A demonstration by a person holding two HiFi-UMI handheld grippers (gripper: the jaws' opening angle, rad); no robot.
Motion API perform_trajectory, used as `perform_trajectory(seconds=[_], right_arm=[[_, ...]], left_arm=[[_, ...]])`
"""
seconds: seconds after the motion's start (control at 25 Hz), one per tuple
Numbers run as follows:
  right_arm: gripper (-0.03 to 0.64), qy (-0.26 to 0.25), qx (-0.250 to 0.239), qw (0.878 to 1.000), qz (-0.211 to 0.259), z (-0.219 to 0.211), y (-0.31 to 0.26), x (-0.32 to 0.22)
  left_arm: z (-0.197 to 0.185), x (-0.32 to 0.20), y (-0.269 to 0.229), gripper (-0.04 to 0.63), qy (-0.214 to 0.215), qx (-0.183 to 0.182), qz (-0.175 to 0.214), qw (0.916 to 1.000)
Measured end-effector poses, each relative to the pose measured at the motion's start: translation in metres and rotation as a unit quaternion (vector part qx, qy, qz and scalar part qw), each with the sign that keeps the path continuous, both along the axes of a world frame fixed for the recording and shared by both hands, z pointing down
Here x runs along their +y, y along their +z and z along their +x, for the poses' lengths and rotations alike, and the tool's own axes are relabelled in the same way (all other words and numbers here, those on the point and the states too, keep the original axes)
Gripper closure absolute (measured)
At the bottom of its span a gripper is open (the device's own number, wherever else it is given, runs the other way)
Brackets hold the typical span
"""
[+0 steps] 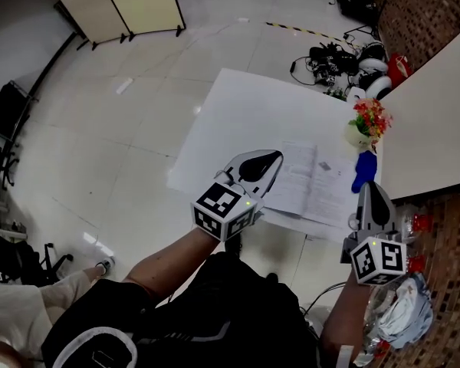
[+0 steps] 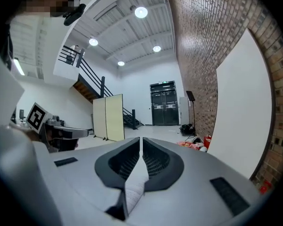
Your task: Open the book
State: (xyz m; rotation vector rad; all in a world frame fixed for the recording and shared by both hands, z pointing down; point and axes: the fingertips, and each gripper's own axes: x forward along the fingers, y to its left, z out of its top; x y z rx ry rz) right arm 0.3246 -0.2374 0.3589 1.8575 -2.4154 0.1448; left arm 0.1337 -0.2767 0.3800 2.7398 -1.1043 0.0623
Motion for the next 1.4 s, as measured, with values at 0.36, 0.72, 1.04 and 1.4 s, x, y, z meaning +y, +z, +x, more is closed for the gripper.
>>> perform_trajectory(seconds=[0.36, 0.72, 1.04, 1.4], right_arm=[[0.607, -0.086, -0.006, 0.996, 0.0, 0.016, -0.012, 0.091], [0.607, -0.092, -0.015, 0.996, -0.002, -0.047, -0.015, 0.186], [0.607, -0.052, -0.008, 0.999, -0.005, -0.119, -0.011, 0.285], [0.607, -0.062, -0.011, 0.998, 0.006, -0.12, -0.024, 0.386]], left_arm=[[0.032, 0.118, -0.023, 0.597, -0.061, -0.024, 0.022, 0.9976], [-0.017, 0.234, -0.038, 0.597, -0.037, -0.021, 0.052, 0.9978], [-0.085, 0.32, -0.032, 0.597, 0.017, -0.077, 0.087, 0.993], [-0.062, 0.434, -0.035, 0.597, 0.033, -0.031, 0.044, 0.998]])
